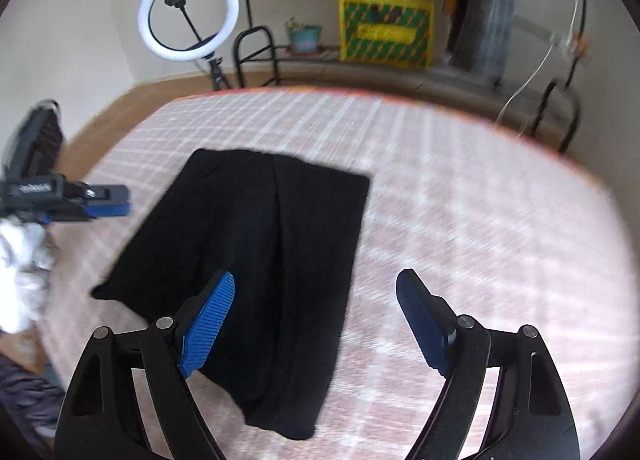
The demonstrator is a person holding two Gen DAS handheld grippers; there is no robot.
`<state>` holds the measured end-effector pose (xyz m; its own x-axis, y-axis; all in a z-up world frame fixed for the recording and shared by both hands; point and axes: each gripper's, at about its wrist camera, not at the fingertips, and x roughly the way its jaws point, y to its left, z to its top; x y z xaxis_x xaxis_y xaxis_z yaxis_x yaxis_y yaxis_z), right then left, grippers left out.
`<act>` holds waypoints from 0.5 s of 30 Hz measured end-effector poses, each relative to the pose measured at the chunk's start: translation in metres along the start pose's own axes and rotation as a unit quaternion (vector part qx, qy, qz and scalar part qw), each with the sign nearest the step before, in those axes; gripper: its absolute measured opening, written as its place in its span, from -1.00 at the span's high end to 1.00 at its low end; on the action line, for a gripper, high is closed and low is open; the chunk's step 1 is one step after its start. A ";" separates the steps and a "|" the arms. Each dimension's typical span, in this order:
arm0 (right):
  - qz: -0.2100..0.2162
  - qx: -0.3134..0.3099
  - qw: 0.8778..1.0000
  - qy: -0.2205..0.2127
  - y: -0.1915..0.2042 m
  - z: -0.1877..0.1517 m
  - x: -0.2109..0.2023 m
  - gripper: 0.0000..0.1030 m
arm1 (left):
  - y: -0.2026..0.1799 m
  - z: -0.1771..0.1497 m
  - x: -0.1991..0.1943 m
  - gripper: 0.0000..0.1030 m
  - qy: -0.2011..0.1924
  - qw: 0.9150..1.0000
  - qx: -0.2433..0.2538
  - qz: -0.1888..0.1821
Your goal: Fold large clothes
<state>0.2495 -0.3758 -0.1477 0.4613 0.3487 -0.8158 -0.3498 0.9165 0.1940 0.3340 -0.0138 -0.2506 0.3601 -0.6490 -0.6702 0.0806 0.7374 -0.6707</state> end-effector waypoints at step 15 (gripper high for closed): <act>0.187 0.213 0.959 0.012 -0.090 -0.014 0.051 -0.60 | 0.049 0.020 0.020 -0.23 0.014 0.995 -0.091 -0.047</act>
<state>0.2931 -0.4426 -0.2146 0.3479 0.6684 -0.6575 -0.1204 0.7273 0.6757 0.3634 0.0131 -0.2902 0.3332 -0.7207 -0.6079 -0.0574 0.6280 -0.7761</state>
